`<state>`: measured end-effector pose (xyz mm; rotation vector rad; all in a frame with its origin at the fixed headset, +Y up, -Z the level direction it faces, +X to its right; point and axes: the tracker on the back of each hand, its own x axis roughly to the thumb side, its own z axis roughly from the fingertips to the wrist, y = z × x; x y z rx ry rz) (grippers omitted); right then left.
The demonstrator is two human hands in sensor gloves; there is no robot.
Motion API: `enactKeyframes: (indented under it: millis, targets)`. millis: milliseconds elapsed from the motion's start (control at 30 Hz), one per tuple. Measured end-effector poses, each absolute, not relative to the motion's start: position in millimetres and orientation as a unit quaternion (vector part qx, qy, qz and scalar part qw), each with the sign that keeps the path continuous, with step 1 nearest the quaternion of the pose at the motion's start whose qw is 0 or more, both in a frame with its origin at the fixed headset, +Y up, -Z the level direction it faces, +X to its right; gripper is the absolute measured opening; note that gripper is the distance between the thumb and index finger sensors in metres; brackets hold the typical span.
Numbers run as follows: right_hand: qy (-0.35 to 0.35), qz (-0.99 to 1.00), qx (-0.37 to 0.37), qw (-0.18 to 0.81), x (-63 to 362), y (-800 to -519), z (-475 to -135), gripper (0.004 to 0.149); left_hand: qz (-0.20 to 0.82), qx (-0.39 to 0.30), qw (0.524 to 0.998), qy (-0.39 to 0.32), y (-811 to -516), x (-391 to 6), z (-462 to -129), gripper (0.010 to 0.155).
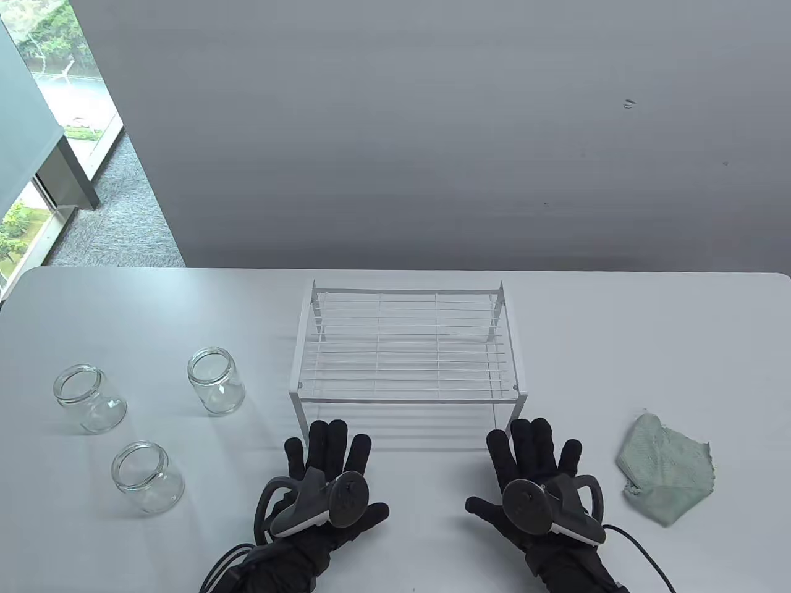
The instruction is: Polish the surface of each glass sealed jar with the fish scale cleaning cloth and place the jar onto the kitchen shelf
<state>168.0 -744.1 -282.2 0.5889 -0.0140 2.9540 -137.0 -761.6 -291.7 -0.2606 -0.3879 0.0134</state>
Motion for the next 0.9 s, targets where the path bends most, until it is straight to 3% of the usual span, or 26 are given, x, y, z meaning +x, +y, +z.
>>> enactKeyframes:
  millis: [900]
  targets:
    - [0.058,0.978,0.17,0.109,176.1,-749.4,-284.3,0.097,0.017,-0.135,0.972,-0.19,-762.4,-140.0,-294.2,0.102]
